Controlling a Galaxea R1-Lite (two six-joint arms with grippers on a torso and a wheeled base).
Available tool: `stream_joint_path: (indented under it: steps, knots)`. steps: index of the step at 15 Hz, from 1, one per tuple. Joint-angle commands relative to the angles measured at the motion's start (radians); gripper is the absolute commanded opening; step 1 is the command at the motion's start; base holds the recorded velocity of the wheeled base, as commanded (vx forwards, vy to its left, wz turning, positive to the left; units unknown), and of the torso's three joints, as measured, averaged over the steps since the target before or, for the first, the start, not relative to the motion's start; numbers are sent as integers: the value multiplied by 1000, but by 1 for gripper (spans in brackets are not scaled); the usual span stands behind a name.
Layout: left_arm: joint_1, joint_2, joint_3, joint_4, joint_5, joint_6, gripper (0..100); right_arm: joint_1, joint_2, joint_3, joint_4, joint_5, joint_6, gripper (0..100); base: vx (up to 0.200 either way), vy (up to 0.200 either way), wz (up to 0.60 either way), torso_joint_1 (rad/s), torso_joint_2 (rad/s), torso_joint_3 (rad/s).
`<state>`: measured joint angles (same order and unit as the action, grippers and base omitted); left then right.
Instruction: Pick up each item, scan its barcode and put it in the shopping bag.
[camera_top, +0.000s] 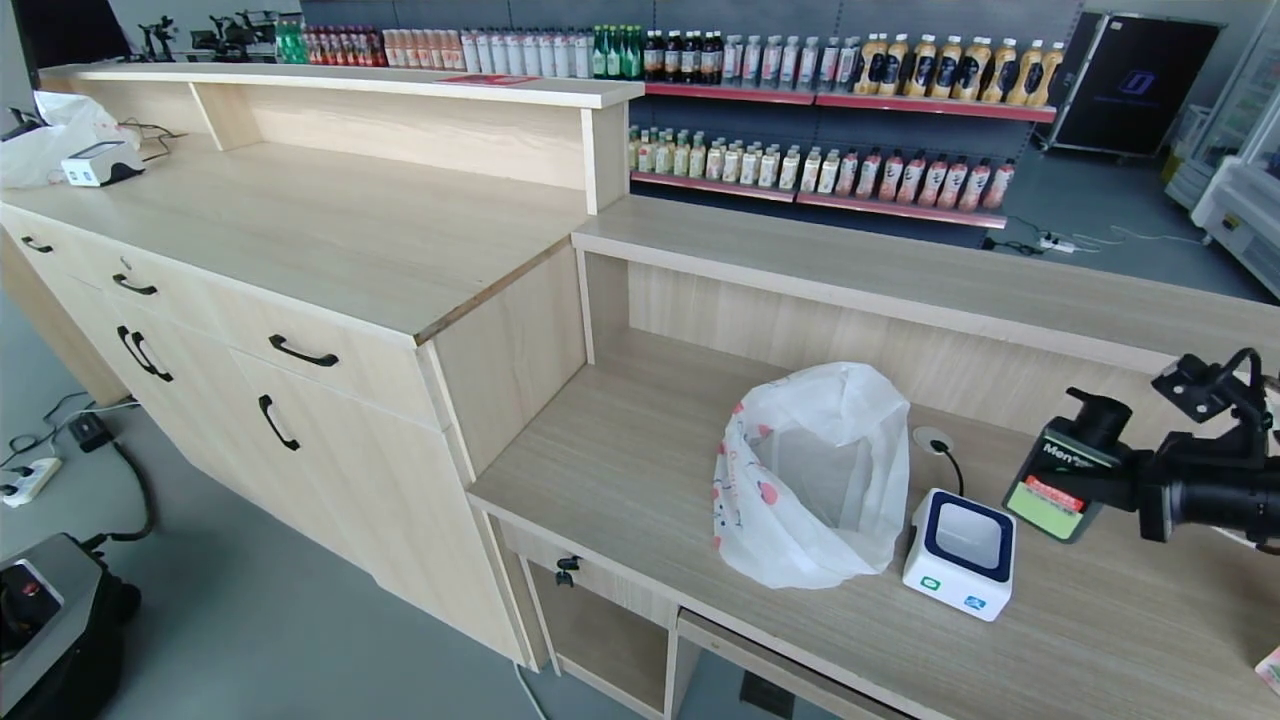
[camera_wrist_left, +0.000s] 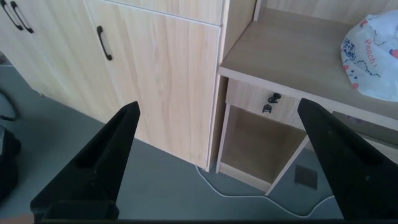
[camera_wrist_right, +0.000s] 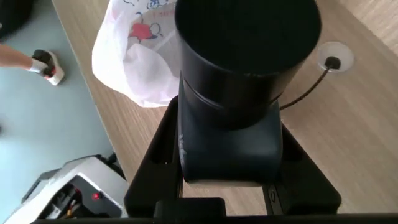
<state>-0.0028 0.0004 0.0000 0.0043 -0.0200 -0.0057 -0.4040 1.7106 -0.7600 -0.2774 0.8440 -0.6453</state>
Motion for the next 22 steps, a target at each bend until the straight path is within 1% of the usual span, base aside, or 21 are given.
stream_joint_path:
  steps: [1,4,5,8,9,10,11,12,13,14,17,21,22]
  knots:
    - [0,1,0,0,0,0,100,-122,-310,120,6,-152,-177,0,0,0,0,0,0,0]
    - [0,1,0,0,0,0,100,-122,-365,148,-5,-146,-198,0,0,0,0,0,0,0]
    - [0,1,0,0,0,0,100,-121,-371,149,-17,-125,-205,0,0,0,600,-17,2,2]
    - [0,1,0,0,0,0,100,-75,-345,153,-134,-128,-192,0,0,0,600,2,2,1]
    - [0,1,0,0,0,0,100,-48,-307,142,-157,-122,-134,0,0,0,0,0,0,0]
    - [0,1,0,0,0,0,100,-9,-269,131,-174,-122,-45,0,0,0,0,0,0,0]
    - [0,1,0,0,0,0,100,13,-227,114,-206,-122,41,0,0,0,0,0,0,0]
    - [0,1,0,0,0,0,100,24,-184,110,-241,-122,115,0,0,0,0,0,0,0]
    - [0,1,0,0,0,0,100,30,-152,111,-255,-120,147,0,0,0,0,0,0,0]
    - [0,1,0,0,0,0,100,31,-129,110,-255,-120,151,0,0,0,0,0,0,0]
    - [0,1,0,0,0,0,100,25,38,91,-270,-123,147,0,0,0,0,0,0,0]
    - [0,1,0,0,0,0,100,25,239,50,-467,-122,125,0,0,0,0,0,0,0]
    - [0,1,0,0,0,0,100,39,302,14,-514,-120,101,0,0,0,0,0,0,0]
